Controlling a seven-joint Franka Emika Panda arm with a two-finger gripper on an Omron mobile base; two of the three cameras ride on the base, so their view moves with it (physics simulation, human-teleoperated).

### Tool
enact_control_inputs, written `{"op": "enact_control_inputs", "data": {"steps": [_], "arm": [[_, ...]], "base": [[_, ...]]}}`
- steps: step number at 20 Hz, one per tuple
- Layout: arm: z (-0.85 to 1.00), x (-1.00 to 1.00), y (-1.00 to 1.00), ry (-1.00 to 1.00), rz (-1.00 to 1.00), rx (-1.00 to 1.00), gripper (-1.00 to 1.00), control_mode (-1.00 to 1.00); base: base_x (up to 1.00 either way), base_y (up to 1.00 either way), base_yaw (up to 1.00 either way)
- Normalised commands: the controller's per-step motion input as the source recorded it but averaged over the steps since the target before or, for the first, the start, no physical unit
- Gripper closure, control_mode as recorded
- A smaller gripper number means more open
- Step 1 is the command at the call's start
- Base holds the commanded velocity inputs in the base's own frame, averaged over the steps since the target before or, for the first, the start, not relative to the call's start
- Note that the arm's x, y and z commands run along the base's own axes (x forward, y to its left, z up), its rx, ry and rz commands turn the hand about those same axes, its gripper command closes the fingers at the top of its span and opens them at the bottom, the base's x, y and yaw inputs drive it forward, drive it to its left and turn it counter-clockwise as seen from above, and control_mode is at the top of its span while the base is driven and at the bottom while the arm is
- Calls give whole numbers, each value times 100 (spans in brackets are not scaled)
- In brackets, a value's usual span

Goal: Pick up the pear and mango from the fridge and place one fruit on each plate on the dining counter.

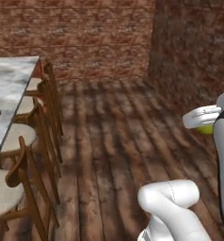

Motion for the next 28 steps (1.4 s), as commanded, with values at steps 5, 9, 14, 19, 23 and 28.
{"op": "enact_control_inputs", "data": {"steps": [5, 9, 14, 19, 23, 28], "arm": [[0, 0, 0, 0, 0, 0, 100, 100], [0, 0, 0, 0, 0, 0, 100, 100], [0, 0, 0, 0, 0, 0, 100, 100], [0, 0, 0, 0, 0, 0, 100, 100], [0, 0, 0, 0, 0, 0, 100, 100], [0, 0, 0, 0, 0, 0, 100, 100]], "base": [[100, -24, 71], [81, -44, 73], [53, -51, 75], [35, -63, 73], [27, -77, 67], [30, -92, 62]]}}
